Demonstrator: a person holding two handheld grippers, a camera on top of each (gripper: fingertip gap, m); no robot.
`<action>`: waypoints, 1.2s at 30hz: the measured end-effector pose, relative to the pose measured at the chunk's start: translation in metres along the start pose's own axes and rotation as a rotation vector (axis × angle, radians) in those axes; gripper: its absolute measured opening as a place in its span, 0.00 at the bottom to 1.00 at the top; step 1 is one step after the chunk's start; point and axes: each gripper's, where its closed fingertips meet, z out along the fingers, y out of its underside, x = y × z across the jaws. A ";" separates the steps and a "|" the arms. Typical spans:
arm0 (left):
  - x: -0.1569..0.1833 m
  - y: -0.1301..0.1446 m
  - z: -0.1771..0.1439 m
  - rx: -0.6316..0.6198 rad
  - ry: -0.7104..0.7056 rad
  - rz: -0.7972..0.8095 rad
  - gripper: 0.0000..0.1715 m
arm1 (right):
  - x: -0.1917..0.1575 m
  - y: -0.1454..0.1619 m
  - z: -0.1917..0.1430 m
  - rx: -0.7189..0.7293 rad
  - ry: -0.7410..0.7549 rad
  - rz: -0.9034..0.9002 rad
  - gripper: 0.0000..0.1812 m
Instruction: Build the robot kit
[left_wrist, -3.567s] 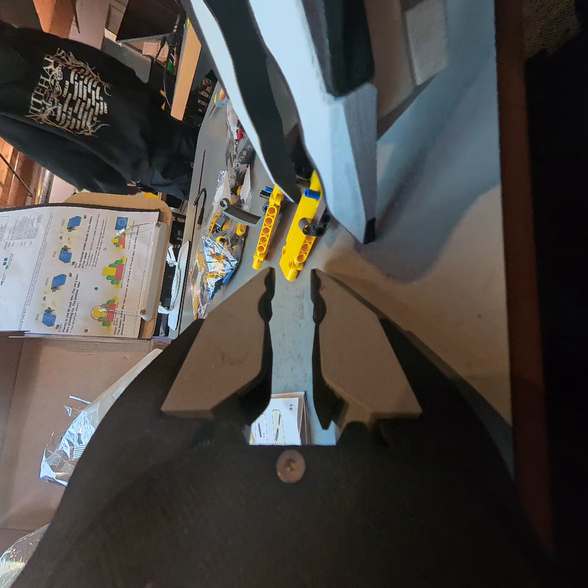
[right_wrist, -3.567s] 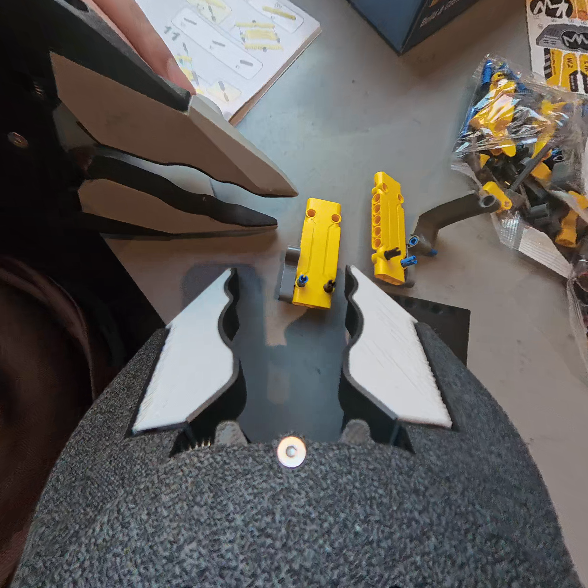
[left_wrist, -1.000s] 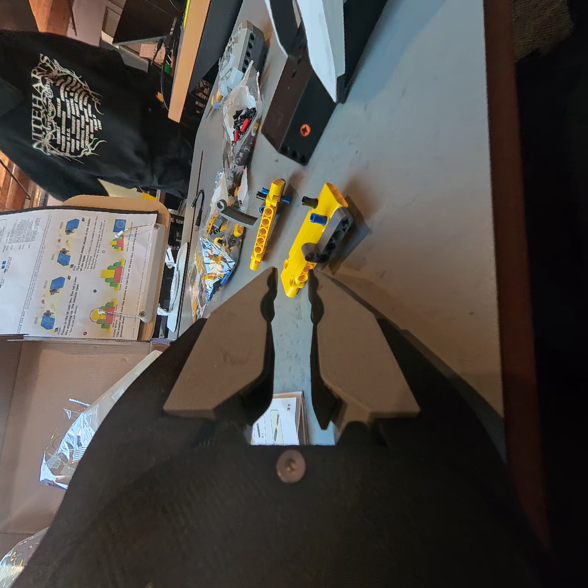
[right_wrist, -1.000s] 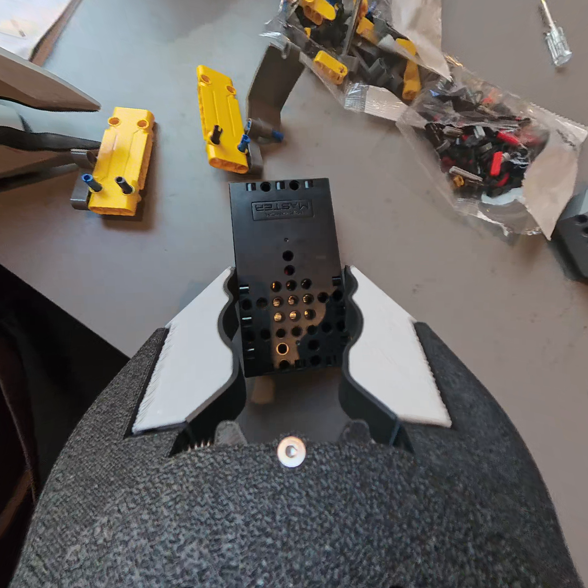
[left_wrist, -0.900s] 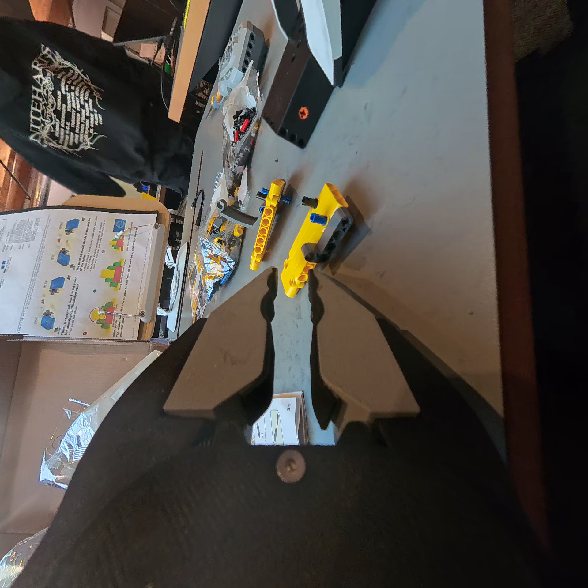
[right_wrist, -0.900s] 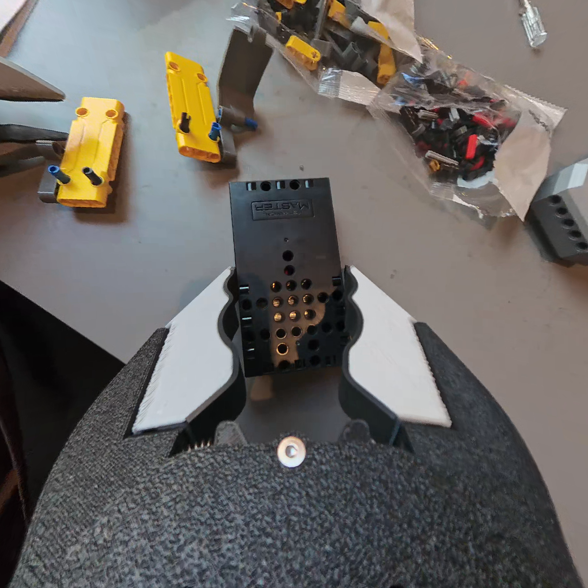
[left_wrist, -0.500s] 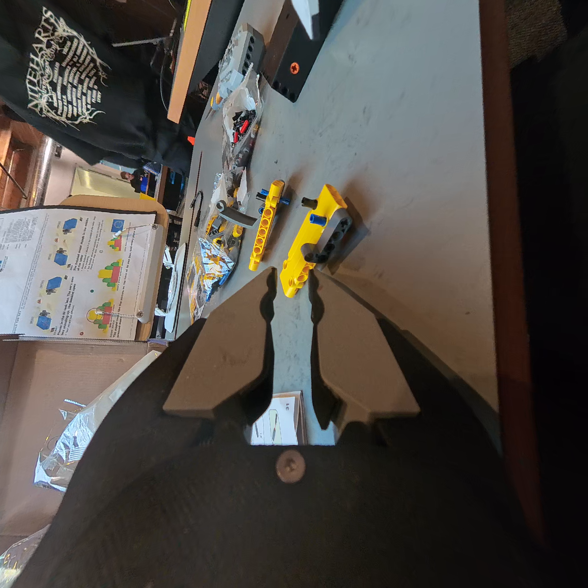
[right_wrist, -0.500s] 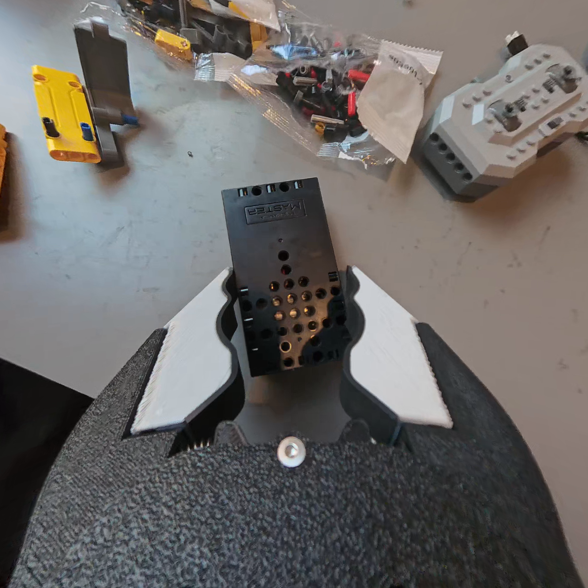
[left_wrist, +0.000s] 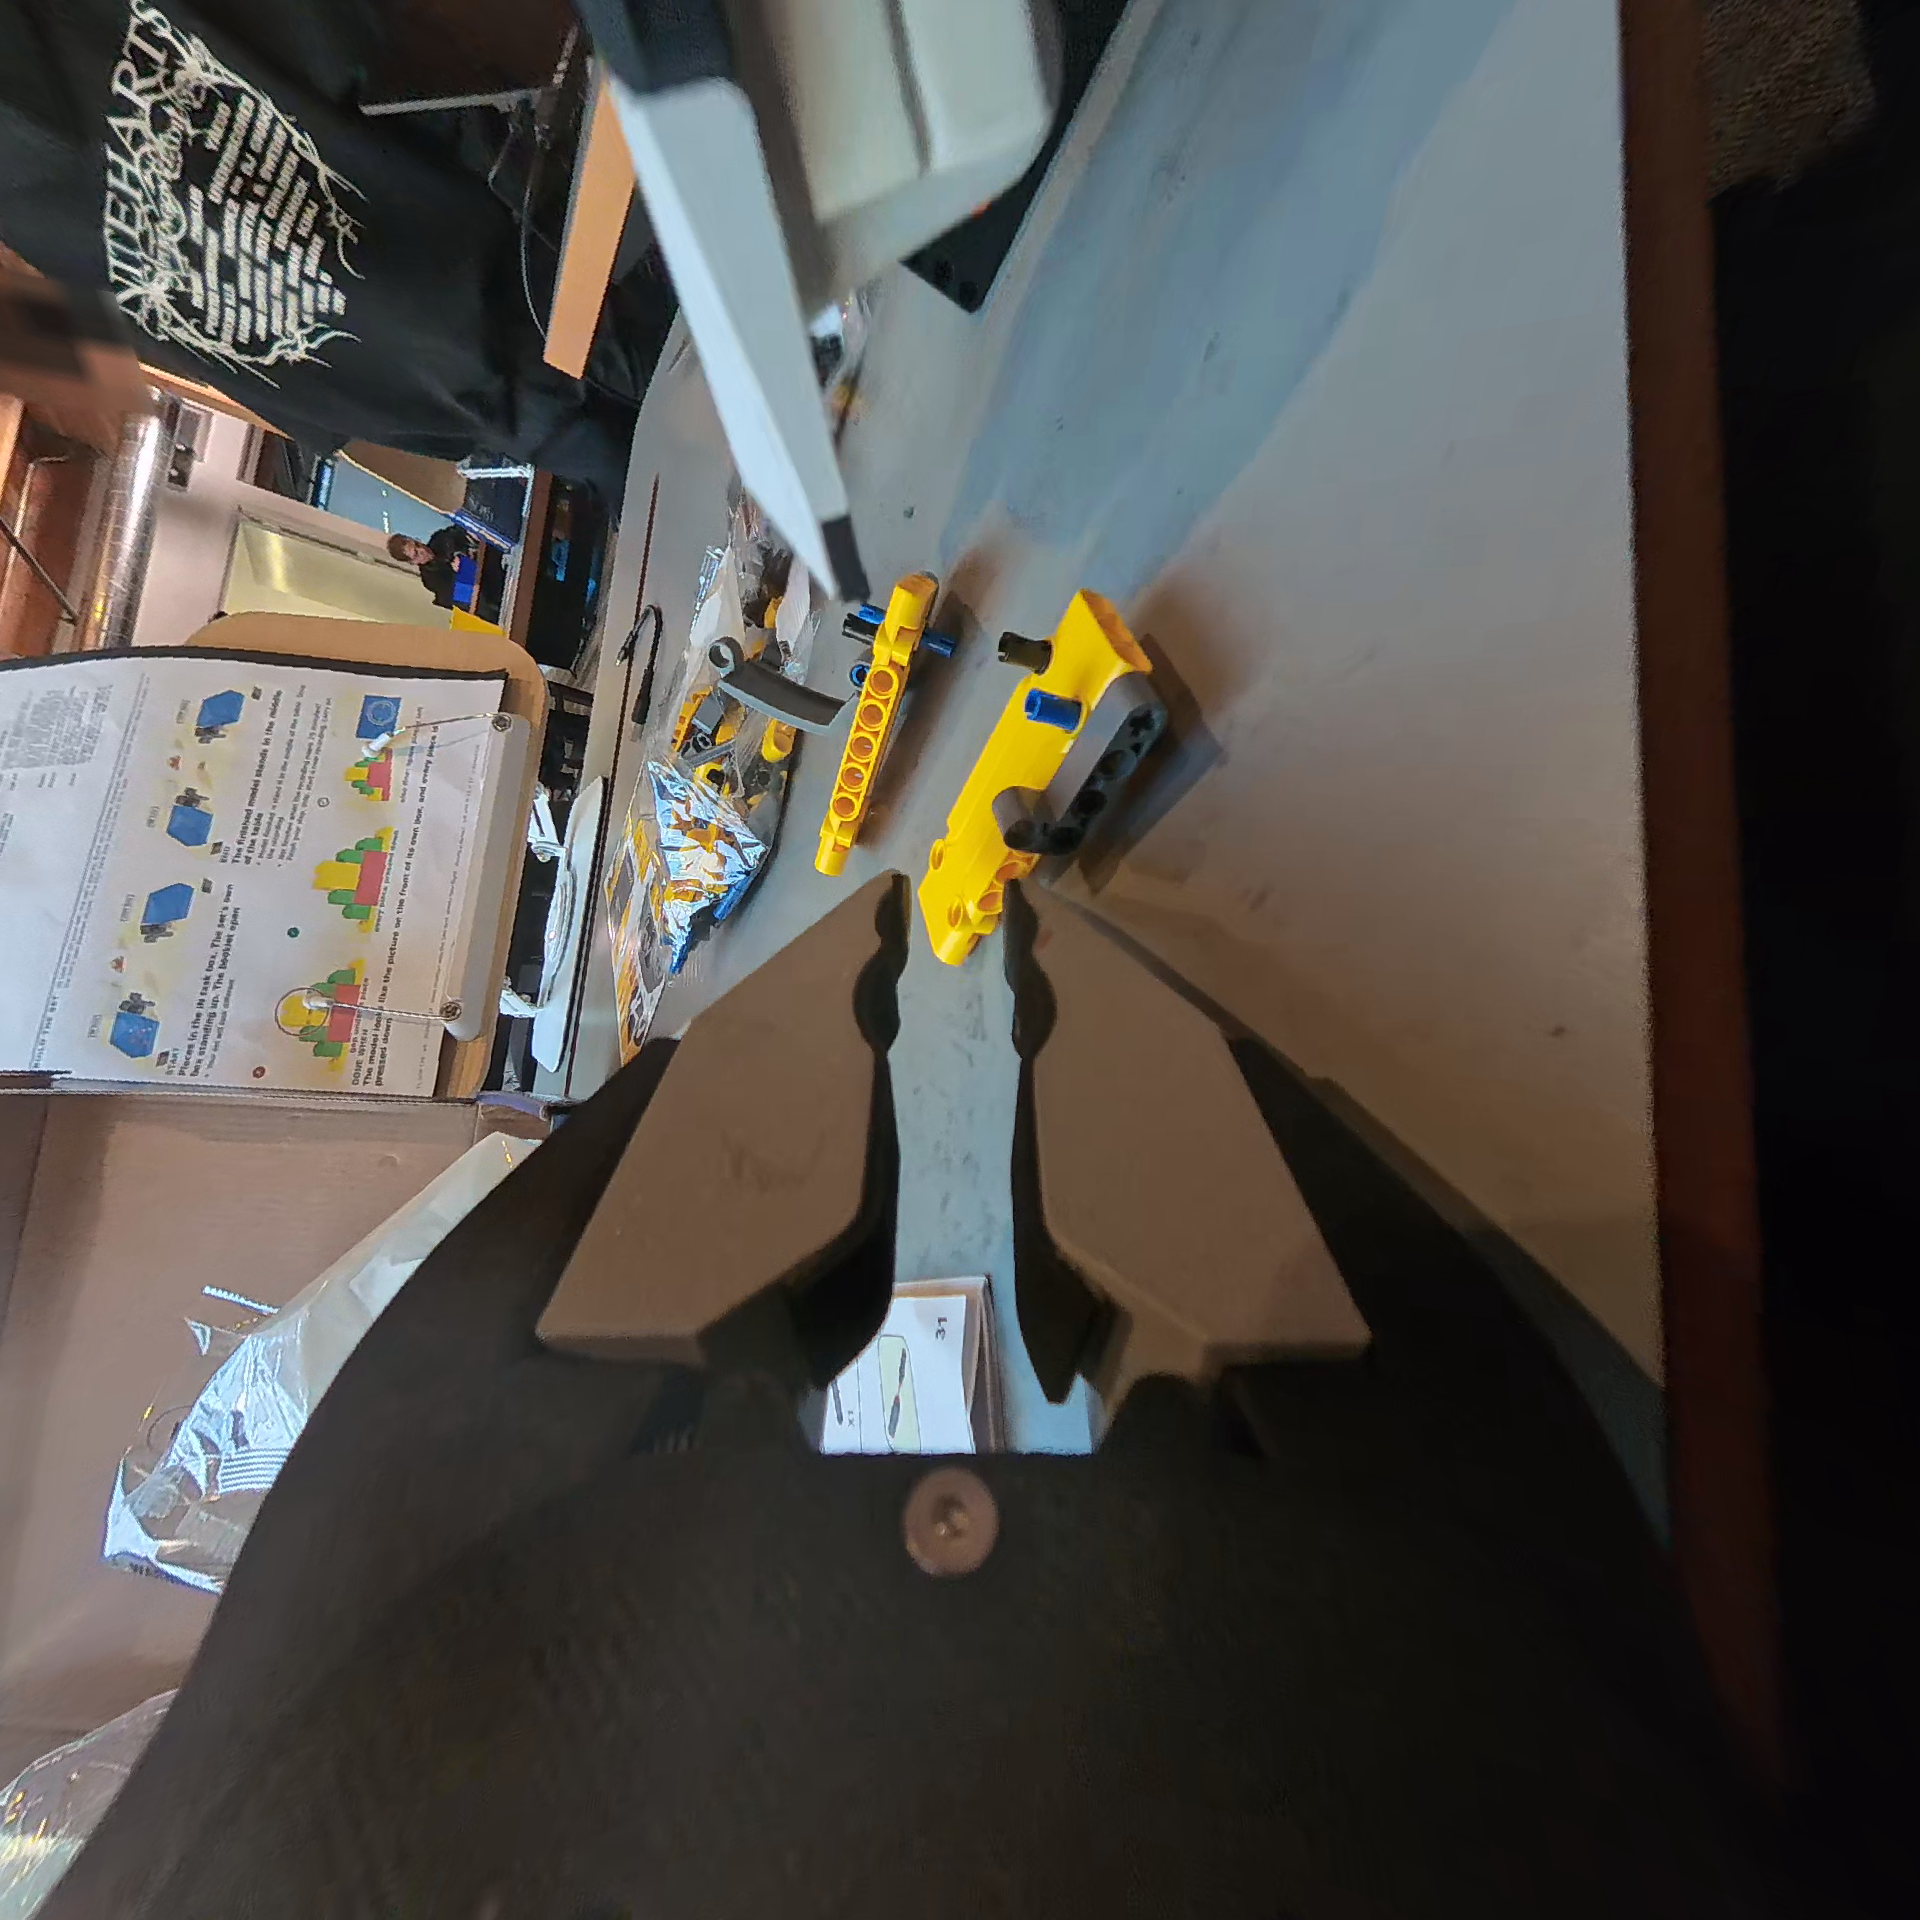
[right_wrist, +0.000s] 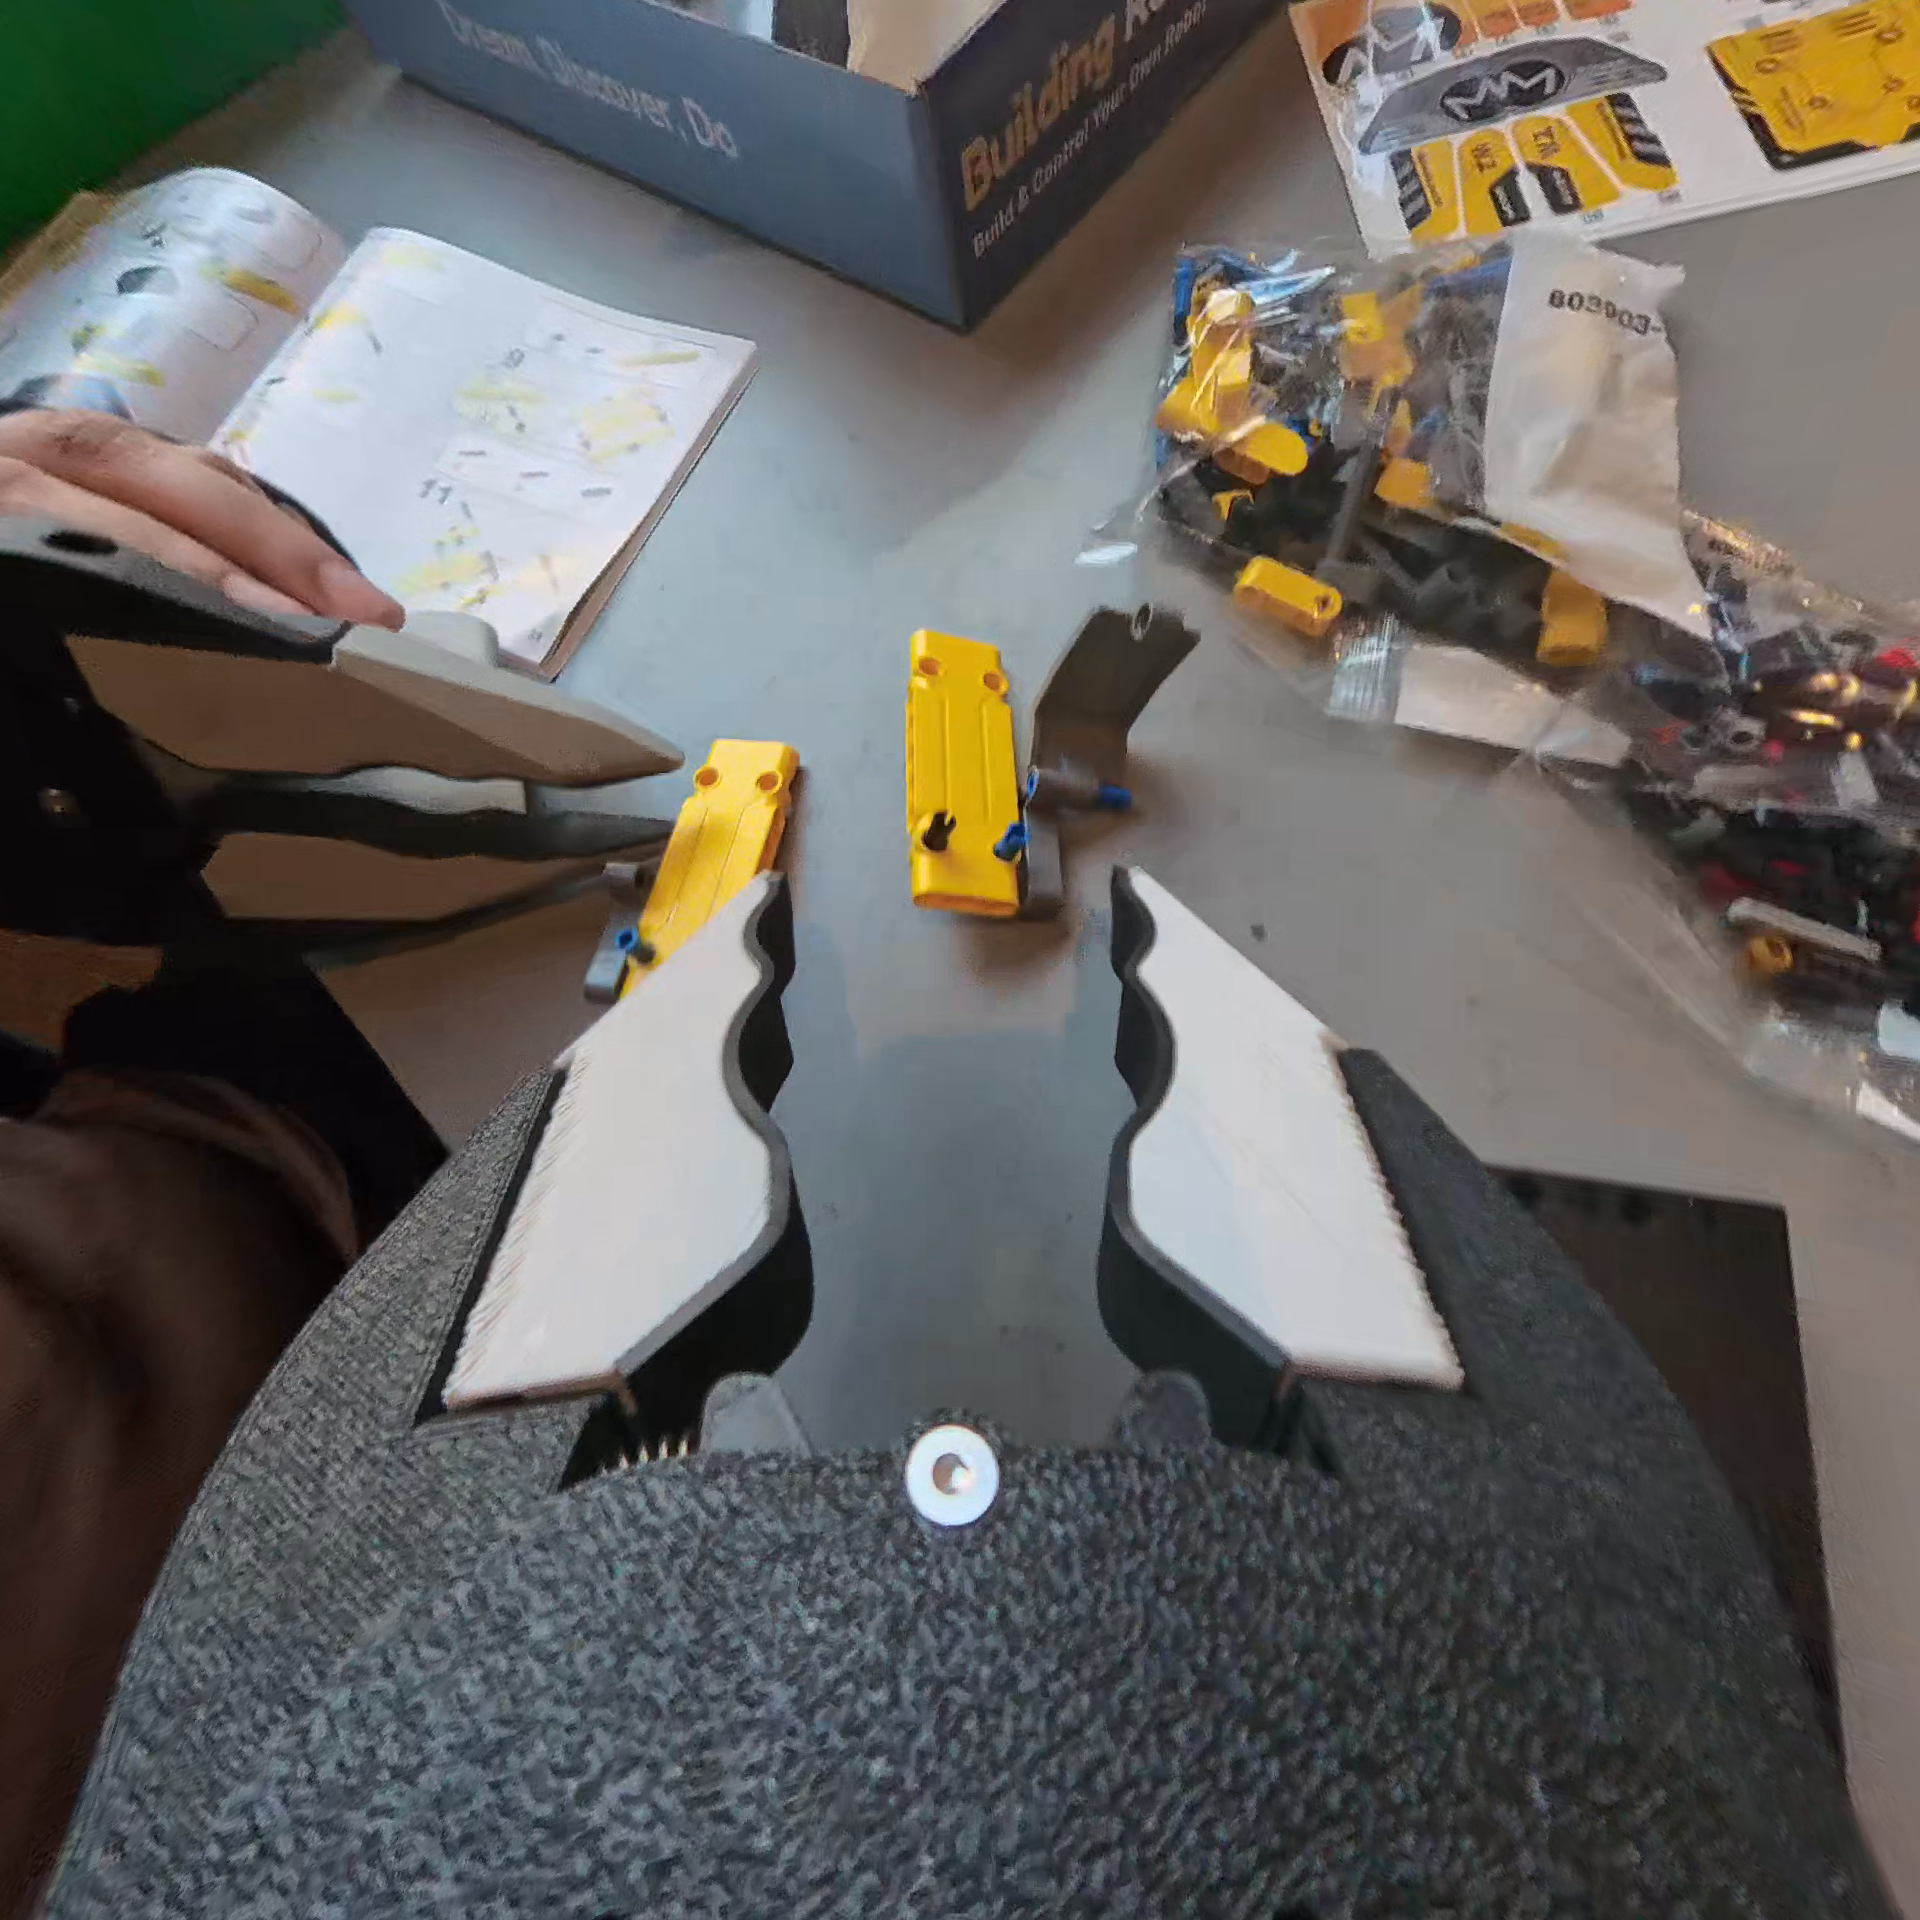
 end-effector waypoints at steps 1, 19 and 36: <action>0.000 0.001 0.000 -0.002 -0.002 0.000 0.09 | 0.003 -0.003 0.006 -0.014 0.007 -0.007 0.34; 0.001 -0.003 -0.002 0.024 0.015 -0.005 0.10 | 0.010 0.033 0.006 -0.183 0.124 -0.127 0.20; 0.004 -0.014 -0.024 0.039 0.242 -0.471 0.36 | 0.005 0.032 -0.020 -0.041 -0.031 -0.046 0.29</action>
